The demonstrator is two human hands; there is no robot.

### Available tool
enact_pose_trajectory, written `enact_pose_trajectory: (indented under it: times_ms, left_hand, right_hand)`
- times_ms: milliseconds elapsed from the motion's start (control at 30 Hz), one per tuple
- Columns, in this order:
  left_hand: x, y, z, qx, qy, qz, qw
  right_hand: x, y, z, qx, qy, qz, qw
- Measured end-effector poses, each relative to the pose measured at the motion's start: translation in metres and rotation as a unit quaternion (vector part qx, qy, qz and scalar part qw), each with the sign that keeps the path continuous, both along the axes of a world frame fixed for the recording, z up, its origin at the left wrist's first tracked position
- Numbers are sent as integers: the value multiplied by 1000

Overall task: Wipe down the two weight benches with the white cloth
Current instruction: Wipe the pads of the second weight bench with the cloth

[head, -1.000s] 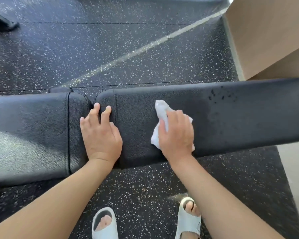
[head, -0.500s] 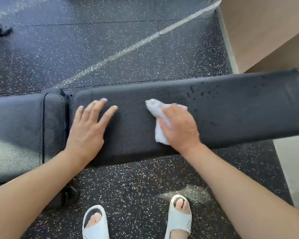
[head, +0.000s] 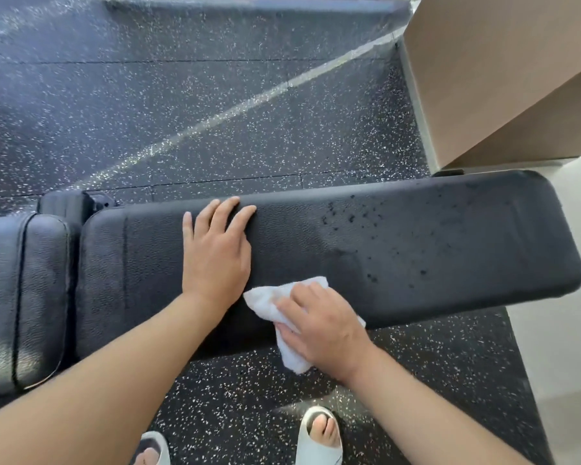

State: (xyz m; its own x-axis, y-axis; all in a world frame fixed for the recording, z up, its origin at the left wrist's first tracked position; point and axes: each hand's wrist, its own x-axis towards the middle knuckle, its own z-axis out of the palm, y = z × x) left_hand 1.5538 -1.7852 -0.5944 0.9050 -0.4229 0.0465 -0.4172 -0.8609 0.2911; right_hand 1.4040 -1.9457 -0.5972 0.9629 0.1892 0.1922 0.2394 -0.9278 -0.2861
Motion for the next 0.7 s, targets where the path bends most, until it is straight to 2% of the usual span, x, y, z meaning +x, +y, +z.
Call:
enact_pose_trajectory:
  times_ms: [67, 167, 400, 533, 700]
  left_hand:
    - [-7, -1, -7, -3, -20, 16, 1000]
    - [-6, -4, -10, -17, -32, 23, 999]
    - [-4, -8, -6, -9, -42, 29, 999]
    - [-5, -7, -8, -1, -48, 30, 998]
    - [-7, -8, -5, -3, -42, 32, 999]
  right_hand:
    - [28, -28, -2, 0, -26, -4, 1000]
    - [86, -49, -3, 12, -30, -85, 996]
    - [184, -39, -5, 17, 38, -281, 959]
    - [160, -28, 1, 36, 26, -270, 962]
    - [52, -15, 2, 43, 3, -221, 974]
